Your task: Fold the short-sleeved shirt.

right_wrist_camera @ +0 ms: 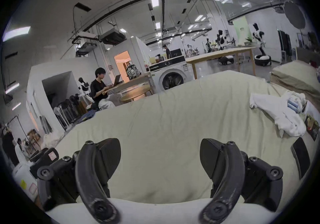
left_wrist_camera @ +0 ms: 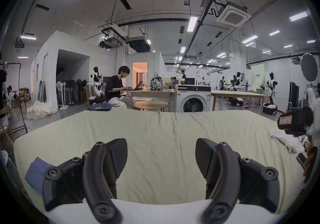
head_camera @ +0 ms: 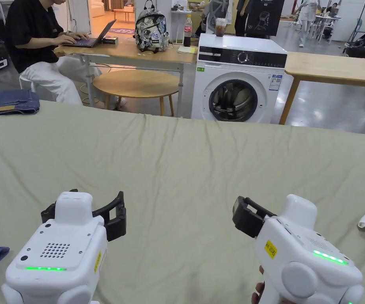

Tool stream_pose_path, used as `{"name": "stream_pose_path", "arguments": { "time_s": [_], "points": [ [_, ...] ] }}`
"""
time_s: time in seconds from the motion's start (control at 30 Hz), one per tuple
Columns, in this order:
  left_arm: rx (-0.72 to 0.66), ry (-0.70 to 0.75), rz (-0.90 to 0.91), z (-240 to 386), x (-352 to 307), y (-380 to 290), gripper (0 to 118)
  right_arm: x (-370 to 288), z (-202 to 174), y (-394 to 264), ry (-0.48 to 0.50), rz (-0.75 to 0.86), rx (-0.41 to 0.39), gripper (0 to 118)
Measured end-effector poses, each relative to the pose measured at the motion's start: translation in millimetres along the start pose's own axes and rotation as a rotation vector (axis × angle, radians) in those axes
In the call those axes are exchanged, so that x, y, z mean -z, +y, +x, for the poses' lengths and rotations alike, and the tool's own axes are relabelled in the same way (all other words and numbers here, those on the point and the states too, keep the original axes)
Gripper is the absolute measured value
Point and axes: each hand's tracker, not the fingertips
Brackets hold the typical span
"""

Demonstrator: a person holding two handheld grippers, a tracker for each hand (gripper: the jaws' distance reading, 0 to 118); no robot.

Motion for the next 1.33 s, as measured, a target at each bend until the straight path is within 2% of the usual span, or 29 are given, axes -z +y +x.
{"name": "stream_pose_path", "arguments": {
  "time_s": [0.23,0.3,0.37,0.43,0.6,0.7,1.07,1.13,1.23,1.33],
  "points": [
    [0.025,-0.005,0.041,0.5,-3.2,1.4,84,2.7,6.6,7.4,0.013,-0.001,0.018,96],
    [0.036,-0.015,0.035,0.5,-1.7,2.1,84,2.9,6.5,7.8,-0.005,0.011,0.004,96],
    [0.038,-0.015,0.033,-0.1,-0.8,3.8,84,4.3,3.1,7.7,-0.067,0.022,-0.031,96],
    [0.034,-0.014,0.031,-1.3,-0.2,6.3,84,3.8,3.4,6.9,-0.065,0.034,-0.034,96],
    [0.036,-0.015,0.019,-2.9,3.1,7.6,84,5.3,-4.3,6.3,-0.121,0.034,-0.099,96],
    [0.042,-0.011,0.007,-2.9,4.1,8.1,84,5.2,-1.7,9.1,-0.063,-0.019,-0.084,96],
    [0.033,-0.010,-0.025,-2.4,6.6,6.5,84,8.0,-8.6,11.5,-0.045,-0.042,-0.124,96],
    [0.038,-0.007,-0.024,-2.3,6.8,6.8,84,8.2,-10.2,8.2,-0.057,-0.009,-0.154,96],
    [0.040,-0.001,-0.023,-2.4,7.7,7.3,84,9.6,-14.0,1.4,-0.136,0.069,-0.254,96],
    [0.042,0.003,-0.024,-2.1,8.6,7.3,84,13.5,-13.8,-3.8,-0.145,0.080,-0.318,96]
  ]
}}
